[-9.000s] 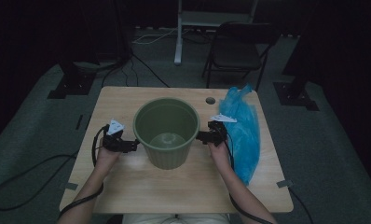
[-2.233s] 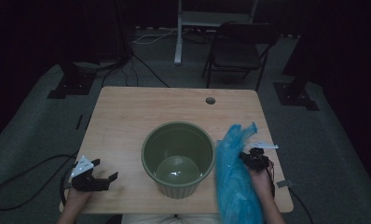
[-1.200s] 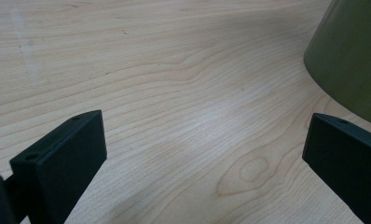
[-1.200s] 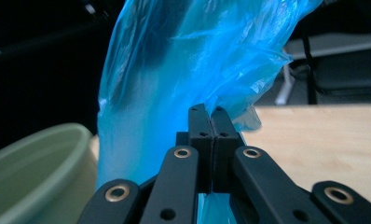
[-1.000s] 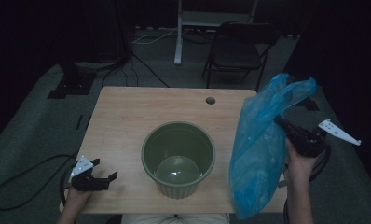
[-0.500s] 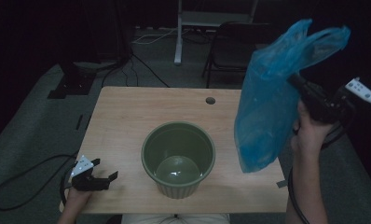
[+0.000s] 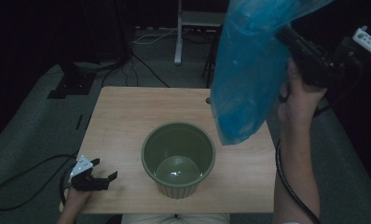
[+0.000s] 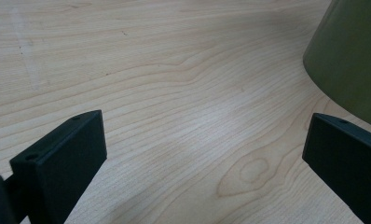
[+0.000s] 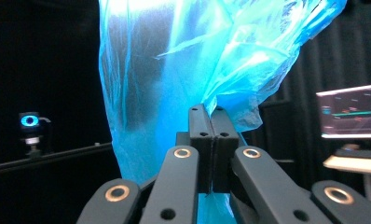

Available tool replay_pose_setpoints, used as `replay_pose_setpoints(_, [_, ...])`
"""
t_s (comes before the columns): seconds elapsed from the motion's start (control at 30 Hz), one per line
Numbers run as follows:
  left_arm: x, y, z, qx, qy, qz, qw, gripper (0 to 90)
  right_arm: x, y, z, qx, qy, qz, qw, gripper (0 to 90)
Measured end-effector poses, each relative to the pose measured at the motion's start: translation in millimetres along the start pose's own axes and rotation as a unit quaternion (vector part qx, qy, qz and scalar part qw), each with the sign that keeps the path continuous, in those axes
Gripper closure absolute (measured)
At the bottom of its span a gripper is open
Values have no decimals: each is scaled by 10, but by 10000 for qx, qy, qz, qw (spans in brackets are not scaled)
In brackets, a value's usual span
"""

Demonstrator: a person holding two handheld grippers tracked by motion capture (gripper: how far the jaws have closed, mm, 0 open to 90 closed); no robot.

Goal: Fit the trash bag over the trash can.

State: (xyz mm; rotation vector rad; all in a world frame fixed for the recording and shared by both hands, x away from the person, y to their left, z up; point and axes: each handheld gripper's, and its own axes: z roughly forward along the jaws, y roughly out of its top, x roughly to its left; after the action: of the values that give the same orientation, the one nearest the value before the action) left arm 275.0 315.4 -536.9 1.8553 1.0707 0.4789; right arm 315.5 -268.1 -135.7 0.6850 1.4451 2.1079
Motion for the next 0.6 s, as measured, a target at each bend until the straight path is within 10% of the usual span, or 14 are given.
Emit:
replay_pose_setpoints(0.37, [4, -2, -1, 10, -8, 32, 10000, 1, 341, -55, 455, -77, 664, 105, 9977, 900])
replay_pose_setpoints(0.6, [4, 0, -6, -10, -11, 24, 10000, 1, 402, -447, 582, 185, 804, 192, 9964, 900])
